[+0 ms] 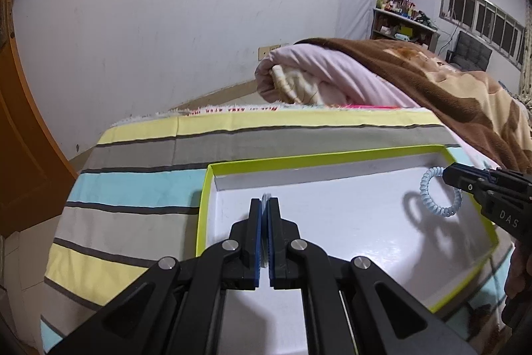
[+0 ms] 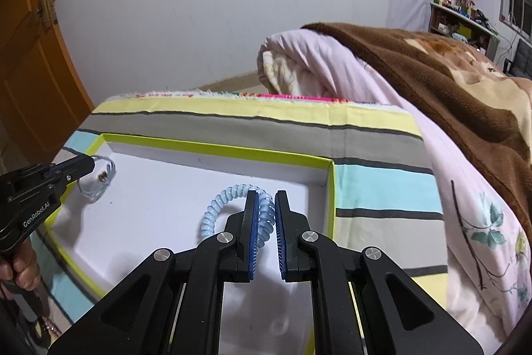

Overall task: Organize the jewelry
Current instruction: 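Carry both items into the lime-green box and open both grippers to release them, then withdraw both open grippers from the box back toward the remaining jewelry, then grasp the black cord bracelet with the left gripper while the right gripper grasps the red knotted charm, then carry both items into the lime-green box and open both grippers to release them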

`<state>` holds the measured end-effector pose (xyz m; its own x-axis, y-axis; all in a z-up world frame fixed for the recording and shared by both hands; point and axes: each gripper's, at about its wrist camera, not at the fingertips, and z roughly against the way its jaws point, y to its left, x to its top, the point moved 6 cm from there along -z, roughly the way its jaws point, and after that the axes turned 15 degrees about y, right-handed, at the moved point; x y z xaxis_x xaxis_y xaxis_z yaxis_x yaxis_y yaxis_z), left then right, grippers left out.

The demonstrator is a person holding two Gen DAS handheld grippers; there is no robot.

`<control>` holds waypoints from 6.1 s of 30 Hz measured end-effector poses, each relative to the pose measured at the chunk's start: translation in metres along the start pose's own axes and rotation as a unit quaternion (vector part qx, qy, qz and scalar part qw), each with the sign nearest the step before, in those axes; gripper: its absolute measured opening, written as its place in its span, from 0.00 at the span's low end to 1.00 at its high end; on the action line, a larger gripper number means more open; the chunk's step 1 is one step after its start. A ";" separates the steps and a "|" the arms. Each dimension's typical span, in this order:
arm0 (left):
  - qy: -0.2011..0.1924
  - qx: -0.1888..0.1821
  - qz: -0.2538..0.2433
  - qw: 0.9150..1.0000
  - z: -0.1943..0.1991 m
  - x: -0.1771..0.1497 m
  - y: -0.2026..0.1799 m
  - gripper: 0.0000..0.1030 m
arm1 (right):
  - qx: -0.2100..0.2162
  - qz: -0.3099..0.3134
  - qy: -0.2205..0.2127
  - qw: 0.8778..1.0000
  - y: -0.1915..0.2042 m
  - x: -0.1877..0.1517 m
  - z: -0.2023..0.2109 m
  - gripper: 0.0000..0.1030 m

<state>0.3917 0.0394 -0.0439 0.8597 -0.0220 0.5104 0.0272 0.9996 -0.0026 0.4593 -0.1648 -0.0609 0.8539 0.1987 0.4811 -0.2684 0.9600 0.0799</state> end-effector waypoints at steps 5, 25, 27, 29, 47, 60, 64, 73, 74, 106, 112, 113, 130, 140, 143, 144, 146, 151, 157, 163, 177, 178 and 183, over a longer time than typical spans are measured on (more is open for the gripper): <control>0.007 -0.010 0.004 1.000 -0.007 0.000 0.002 0.03 | -0.002 0.000 0.017 1.000 -0.001 -0.002 -0.010 0.10; -0.037 -0.034 -0.002 0.999 0.069 -0.034 -0.002 0.19 | 0.006 0.015 -0.050 0.999 0.019 -0.057 0.078 0.29; -0.043 -0.032 -0.002 0.999 0.080 -0.044 -0.003 0.19 | 0.008 0.019 -0.056 0.998 0.023 -0.068 0.088 0.29; -0.048 -0.034 0.001 0.998 0.090 -0.055 -0.004 0.19 | 0.014 0.023 -0.065 0.998 0.029 -0.083 0.101 0.29; -0.084 -0.048 -0.004 0.995 0.158 -0.159 -0.020 0.19 | 0.036 0.024 -0.099 0.994 0.054 -0.194 0.168 0.29; -0.099 -0.045 -0.009 0.994 0.185 -0.211 -0.029 0.19 | 0.037 0.019 -0.109 0.993 0.058 -0.240 0.189 0.29; -0.095 -0.047 -0.011 0.994 0.186 -0.221 -0.031 0.19 | 0.038 0.015 -0.107 0.993 0.056 -0.248 0.189 0.29; -0.082 -0.054 -0.023 0.995 0.175 -0.231 -0.041 0.19 | 0.042 0.001 -0.094 0.995 0.046 -0.253 0.177 0.29; -0.081 -0.055 -0.026 0.995 0.173 -0.231 -0.042 0.19 | 0.042 0.001 -0.093 0.995 0.046 -0.252 0.175 0.29; 0.010 -0.072 -0.049 0.996 0.088 -0.208 -0.066 0.19 | 0.011 -0.031 -0.006 0.999 0.008 -0.216 0.088 0.29; 0.021 -0.065 -0.051 0.996 0.082 -0.206 -0.068 0.19 | 0.009 -0.029 0.010 0.999 0.009 -0.212 0.078 0.29; 0.020 -0.061 -0.053 0.996 0.082 -0.206 -0.069 0.18 | 0.004 -0.025 0.011 1.000 0.010 -0.212 0.078 0.29; 0.003 -0.077 -0.049 0.996 0.096 -0.207 -0.065 0.02 | 0.006 -0.017 -0.015 1.000 0.015 -0.213 0.096 0.07; -0.029 -0.083 -0.047 0.995 0.123 -0.206 -0.063 0.02 | 0.017 -0.016 -0.045 0.999 0.020 -0.215 0.121 0.07; -0.037 -0.085 -0.046 0.995 0.131 -0.206 -0.061 0.02 | 0.020 -0.014 -0.050 0.998 0.024 -0.216 0.127 0.07; -0.040 -0.086 -0.045 0.994 0.133 -0.205 -0.060 0.02 | 0.020 -0.013 -0.052 0.998 0.025 -0.216 0.129 0.07; -0.044 -0.087 -0.045 0.994 0.139 -0.206 -0.061 0.02 | 0.021 -0.013 -0.056 0.998 0.027 -0.216 0.133 0.07; -0.054 -0.084 -0.047 0.994 0.147 -0.204 -0.062 0.02 | 0.024 -0.008 -0.064 0.998 0.032 -0.215 0.141 0.07; -0.059 -0.078 -0.042 0.994 0.152 -0.200 -0.059 0.02 | 0.028 -0.001 -0.075 0.997 0.038 -0.210 0.149 0.07; -0.066 -0.069 -0.036 0.995 0.155 -0.190 -0.054 0.02 | 0.034 0.004 -0.080 0.996 0.043 -0.203 0.151 0.07; -0.081 -0.048 -0.041 0.995 0.149 -0.147 -0.044 0.02 | 0.031 0.022 -0.094 0.995 0.048 -0.166 0.149 0.07; -0.083 -0.046 -0.041 0.995 0.149 -0.143 -0.043 0.02 | 0.032 0.022 -0.094 0.995 0.047 -0.162 0.148 0.07; -0.092 -0.037 -0.043 0.994 0.145 -0.121 -0.037 0.02 | 0.027 0.027 -0.097 0.995 0.045 -0.142 0.141 0.07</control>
<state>0.2127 0.0073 0.0191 0.7446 -0.0966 0.6605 0.1389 0.9902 -0.0118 0.2634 -0.1774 -0.0023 0.7370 0.2038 0.6444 -0.3405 0.9356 0.0935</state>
